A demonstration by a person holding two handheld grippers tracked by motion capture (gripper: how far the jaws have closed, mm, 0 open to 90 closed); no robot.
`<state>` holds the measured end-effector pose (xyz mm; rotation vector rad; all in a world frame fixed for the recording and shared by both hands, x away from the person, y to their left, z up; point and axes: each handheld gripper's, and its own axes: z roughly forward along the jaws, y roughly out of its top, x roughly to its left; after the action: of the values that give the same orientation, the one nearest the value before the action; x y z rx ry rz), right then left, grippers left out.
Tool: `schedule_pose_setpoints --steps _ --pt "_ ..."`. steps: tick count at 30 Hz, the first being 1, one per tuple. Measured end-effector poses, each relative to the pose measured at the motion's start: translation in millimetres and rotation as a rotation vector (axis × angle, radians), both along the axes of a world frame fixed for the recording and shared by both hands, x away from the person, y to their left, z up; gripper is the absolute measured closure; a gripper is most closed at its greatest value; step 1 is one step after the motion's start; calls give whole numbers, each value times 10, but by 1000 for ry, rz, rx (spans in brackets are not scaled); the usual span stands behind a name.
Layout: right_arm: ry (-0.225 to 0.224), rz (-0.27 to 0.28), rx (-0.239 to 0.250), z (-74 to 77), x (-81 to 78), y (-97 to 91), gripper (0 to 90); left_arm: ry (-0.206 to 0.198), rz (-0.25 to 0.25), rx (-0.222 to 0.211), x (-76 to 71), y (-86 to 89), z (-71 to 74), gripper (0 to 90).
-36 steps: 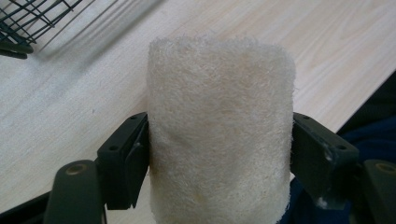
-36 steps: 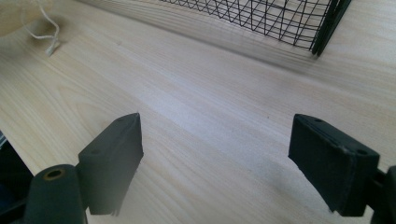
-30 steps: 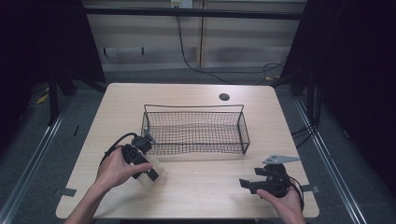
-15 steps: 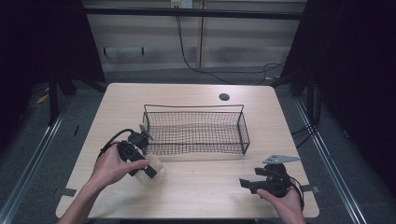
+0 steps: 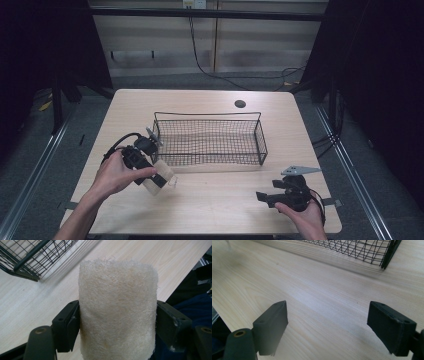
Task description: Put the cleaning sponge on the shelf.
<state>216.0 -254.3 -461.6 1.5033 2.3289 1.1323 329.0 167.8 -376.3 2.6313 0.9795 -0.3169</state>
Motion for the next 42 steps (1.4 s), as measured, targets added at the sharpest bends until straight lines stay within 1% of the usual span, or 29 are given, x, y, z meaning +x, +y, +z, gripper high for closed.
schedule_pose_setpoints --steps 2,3,4,5,6,8,10,11,13,14,16,17,18,19,20,21,22,26,28,29,30,31,32,33,34,35,36,38,42 --pt "2 0 0 -1 2 0 161 -3 -6 1 -1 -1 29 267" --pt "2 0 0 -1 2 1 161 -15 -23 -13 -3 -2 76 267" --pt "2 1 1 0 1 1 161 -14 -22 -12 -1 1 97 267" --pt "3 1 2 0 0 2 161 -26 -23 -5 -2 -2 115 267" --pt "3 0 1 0 -1 2 161 -36 -35 1 1 -7 131 267" --pt "3 1 2 0 0 2 160 -34 -46 -1 10 -6 161 266" --pt "4 0 2 0 0 1 160 -41 -45 -12 18 -4 194 267" --pt "4 0 2 -1 1 1 159 -39 -53 -15 26 -6 209 267" --pt "6 -1 1 -2 4 2 158 -38 -51 -20 34 -17 225 267" --pt "6 -1 1 -3 4 2 157 -39 -54 -9 43 -26 238 267" --pt "6 -1 0 -3 4 3 156 -42 -49 -10 49 -32 244 266" --pt "5 1 3 0 0 2 156 -44 -38 0 53 -42 255 266" --pt "5 0 2 0 0 1 156 -44 -38 0 53 -42 255 267" --pt "8 -2 2 1 -1 0 156 -43 -38 14 54 -59 260 266" --pt "9 -3 2 0 0 0 156 -45 -42 9 62 -59 274 267" --pt "11 -2 1 -1 2 0 156 -48 -35 3 69 -65 290 267" --pt "12 -3 -1 -3 3 2 156 -49 -35 10 78 -71 308 267" --pt "8 1 -2 -3 3 4 155 -59 -27 12 124 -90 382 266" --pt "12 -2 -1 -2 1 3 156 -58 -26 15 135 -96 401 266" --pt "12 -2 -1 -2 1 2 155 -56 -27 8 145 -99 433 266" --pt "12 -2 0 -2 0 2 155 -56 -27 8 145 -99 433 267" --pt "13 -1 -1 -3 0 3 156 -57 -31 16 161 -103 465 267" --pt "13 -1 -1 -3 0 3 156 -57 -31 16 161 -103 465 267" --pt "13 0 -2 -7 1 6 156 -60 -17 23 183 -104 497 267" --pt "13 1 -1 -7 1 7 156 -60 -17 23 183 -104 497 267" --pt "14 0 0 -4 -1 9 156 -65 6 16 227 -98 540 267" --pt "11 1 -4 -4 -2 9 155 -63 15 13 249 -96 559 267" --pt "17 -1 -2 -4 -5 9 155 -60 24 3 291 -93 598 267" --pt "17 -3 -3 -8 -1 7 153 -62 33 6 347 -119 666 267"
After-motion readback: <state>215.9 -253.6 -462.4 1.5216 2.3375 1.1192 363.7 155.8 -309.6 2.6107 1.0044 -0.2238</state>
